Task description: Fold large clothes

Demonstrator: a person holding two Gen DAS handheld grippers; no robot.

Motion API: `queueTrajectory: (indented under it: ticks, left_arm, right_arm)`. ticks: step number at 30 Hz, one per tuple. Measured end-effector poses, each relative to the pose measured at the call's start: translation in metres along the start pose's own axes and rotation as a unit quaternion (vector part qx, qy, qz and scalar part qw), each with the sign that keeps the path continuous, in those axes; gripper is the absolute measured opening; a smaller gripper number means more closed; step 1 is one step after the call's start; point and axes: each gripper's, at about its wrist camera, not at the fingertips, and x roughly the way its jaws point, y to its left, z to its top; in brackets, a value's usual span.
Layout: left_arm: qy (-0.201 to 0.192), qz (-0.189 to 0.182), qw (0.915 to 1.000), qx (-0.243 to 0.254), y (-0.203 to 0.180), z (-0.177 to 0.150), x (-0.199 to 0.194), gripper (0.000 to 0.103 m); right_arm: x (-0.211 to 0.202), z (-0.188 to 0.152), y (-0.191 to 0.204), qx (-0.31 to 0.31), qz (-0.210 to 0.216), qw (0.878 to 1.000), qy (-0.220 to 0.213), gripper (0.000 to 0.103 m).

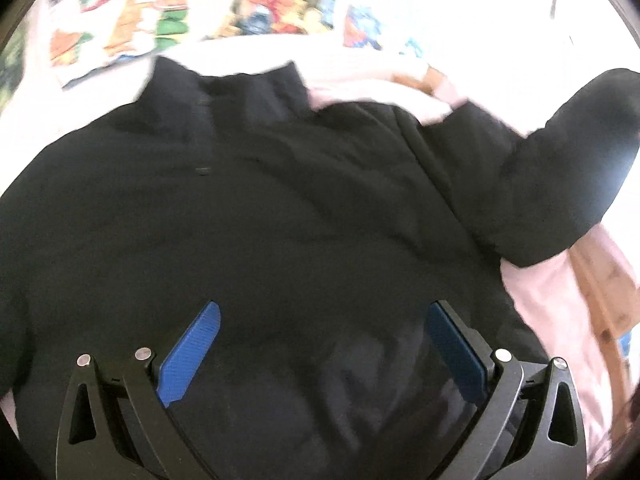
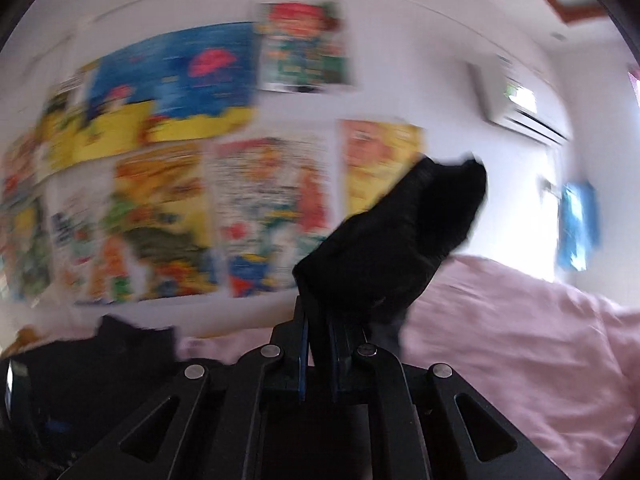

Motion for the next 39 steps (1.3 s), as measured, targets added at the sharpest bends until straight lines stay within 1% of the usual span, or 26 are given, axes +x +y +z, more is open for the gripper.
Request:
queueTrajectory:
  ticks: [3, 5, 8, 11, 12, 13, 17, 18, 21, 23, 25, 27, 30, 31, 33, 36, 37, 38, 39]
  left_arm:
    - [-0.023, -0.011, 0.999, -0.037, 0.032, -0.008, -0.033, 0.102]
    - [-0.035, -0.01, 0.9983, -0.046, 0.044, -0.014, -0.047, 0.102]
    - [-0.061, -0.016, 0.9969, -0.046, 0.069, -0.019, -0.068, 0.102]
    - [-0.086, -0.044, 0.9938, -0.055, 0.087, -0.023, -0.078, 0.102]
    - [-0.1, -0.064, 0.9909, -0.064, 0.095, -0.026, -0.082, 0.102]
    - [-0.107, -0.075, 0.9888, -0.072, 0.104, -0.029, -0.09, 0.102]
    - [-0.134, -0.121, 0.978, -0.105, 0.134, -0.039, -0.101, 0.102]
    - [-0.14, -0.136, 0.9745, -0.11, 0.139, -0.041, -0.1, 0.102]
    - [-0.143, -0.166, 0.969, -0.114, 0.145, -0.043, -0.098, 0.102]
    - [-0.129, -0.17, 0.9695, -0.121, 0.144, -0.041, -0.087, 0.102]
    - [-0.111, -0.185, 0.968, -0.129, 0.144, -0.037, -0.074, 0.102]
    - [-0.093, -0.197, 0.9653, -0.144, 0.145, -0.032, -0.06, 0.102]
    - [-0.074, -0.225, 0.9545, -0.181, 0.15, -0.024, -0.042, 0.102]
    - [-0.067, -0.225, 0.9523, -0.195, 0.153, -0.022, -0.036, 0.102]
    - [-0.048, -0.214, 0.9511, -0.217, 0.157, -0.021, -0.025, 0.102]
    - [-0.037, -0.212, 0.954, -0.209, 0.158, -0.022, -0.019, 0.102]
    - [-0.039, -0.22, 0.9546, -0.197, 0.156, -0.022, -0.021, 0.102]
    - [-0.039, -0.226, 0.9557, -0.185, 0.153, -0.022, -0.022, 0.102]
    - [-0.038, -0.229, 0.9569, -0.174, 0.15, -0.023, -0.022, 0.102]
  right_arm:
    - [0.007, -0.006, 0.064, -0.049, 0.07, 0.996, 0.004, 0.009]
    - [0.01, -0.014, 0.099, -0.076, 0.104, 0.992, 0.013, 0.008]
    - [0.016, -0.032, 0.151, -0.115, 0.152, 0.981, 0.029, 0.008]
    - [0.025, -0.056, 0.196, -0.142, 0.194, 0.969, 0.055, 0.008]
    - [0.027, -0.065, 0.208, -0.15, 0.206, 0.965, 0.066, 0.008]
    - [0.03, -0.074, 0.222, -0.159, 0.219, 0.959, 0.08, 0.008]
    - [0.046, -0.111, 0.257, -0.191, 0.252, 0.939, 0.135, 0.008]
    - [0.05, -0.119, 0.263, -0.196, 0.258, 0.935, 0.147, 0.008]
    - [0.059, -0.149, 0.279, -0.217, 0.276, 0.916, 0.193, 0.008]
    - [0.061, -0.161, 0.284, -0.23, 0.284, 0.908, 0.206, 0.008]
    - [0.061, -0.169, 0.286, -0.239, 0.292, 0.902, 0.212, 0.007]
    - [0.059, -0.173, 0.286, -0.241, 0.298, 0.898, 0.213, 0.005]
    - [0.055, -0.175, 0.285, -0.238, 0.307, 0.897, 0.211, 0.005]
    - [0.055, -0.175, 0.285, -0.239, 0.307, 0.896, 0.212, 0.005]
    - [0.056, -0.175, 0.287, -0.245, 0.305, 0.894, 0.22, 0.005]
    - [0.059, -0.176, 0.284, -0.254, 0.286, 0.891, 0.246, 0.006]
    - [0.061, -0.173, 0.277, -0.249, 0.282, 0.891, 0.254, 0.008]
    - [0.061, -0.17, 0.27, -0.241, 0.279, 0.893, 0.258, 0.013]
    - [0.06, -0.167, 0.262, -0.234, 0.275, 0.895, 0.261, 0.027]
